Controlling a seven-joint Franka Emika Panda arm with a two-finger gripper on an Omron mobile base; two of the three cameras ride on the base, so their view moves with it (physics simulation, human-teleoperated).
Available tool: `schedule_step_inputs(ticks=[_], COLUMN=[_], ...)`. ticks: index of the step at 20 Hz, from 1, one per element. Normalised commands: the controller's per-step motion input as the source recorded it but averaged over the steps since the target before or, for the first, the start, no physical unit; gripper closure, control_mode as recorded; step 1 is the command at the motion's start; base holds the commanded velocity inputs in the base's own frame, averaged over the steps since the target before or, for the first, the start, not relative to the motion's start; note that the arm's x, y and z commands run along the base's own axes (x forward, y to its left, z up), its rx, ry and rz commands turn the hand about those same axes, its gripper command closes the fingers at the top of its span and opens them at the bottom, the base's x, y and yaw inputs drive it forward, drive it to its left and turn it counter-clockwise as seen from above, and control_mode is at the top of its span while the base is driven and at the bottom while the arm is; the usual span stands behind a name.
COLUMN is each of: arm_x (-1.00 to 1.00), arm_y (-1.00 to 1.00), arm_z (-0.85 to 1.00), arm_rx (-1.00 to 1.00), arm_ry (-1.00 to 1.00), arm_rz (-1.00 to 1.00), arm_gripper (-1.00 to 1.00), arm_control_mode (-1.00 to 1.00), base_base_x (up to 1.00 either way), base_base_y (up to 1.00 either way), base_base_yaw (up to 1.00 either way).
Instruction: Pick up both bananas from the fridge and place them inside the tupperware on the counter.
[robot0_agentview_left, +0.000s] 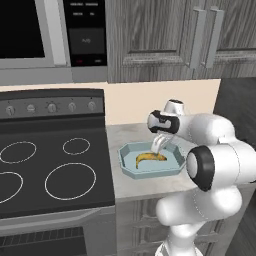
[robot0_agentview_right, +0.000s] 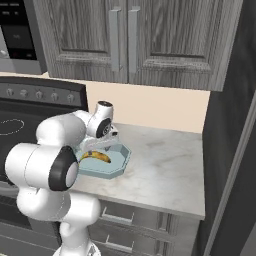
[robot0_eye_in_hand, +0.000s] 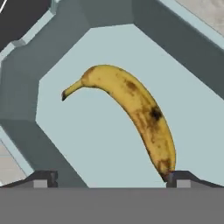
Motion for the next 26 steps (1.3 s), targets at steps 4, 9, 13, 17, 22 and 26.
schedule_step_inputs(ticks=[4, 9, 13, 17, 22, 26], arm_x=[-0.83, -0.92, -0.91, -0.84, -0.78, -0.50], arm_y=[0.00, 0.00, 0.03, 0.04, 0.05, 0.00], arm_z=[0.69, 0.58, 0.53, 0.58, 0.58, 0.61], arm_rx=[0.12, 0.01, 0.00, -0.04, -0.07, -0.14], arm_ry=[0.00, -0.03, 0.00, -0.09, -0.21, -0.35], arm_rz=[-0.61, -0.81, -0.81, -0.62, -0.33, -0.03], arm_gripper=[-1.00, -1.00, -1.00, -1.00, -1.00, -1.00], arm_control_mode=[-1.00, -1.00, -1.00, -1.00, -1.00, -1.00], base_base_x=[0.00, 0.00, 0.00, 0.00, 0.00, 0.00], base_base_y=[0.00, 0.00, 0.00, 0.00, 0.00, 0.00], base_base_yaw=[0.00, 0.00, 0.00, 0.00, 0.00, 0.00])
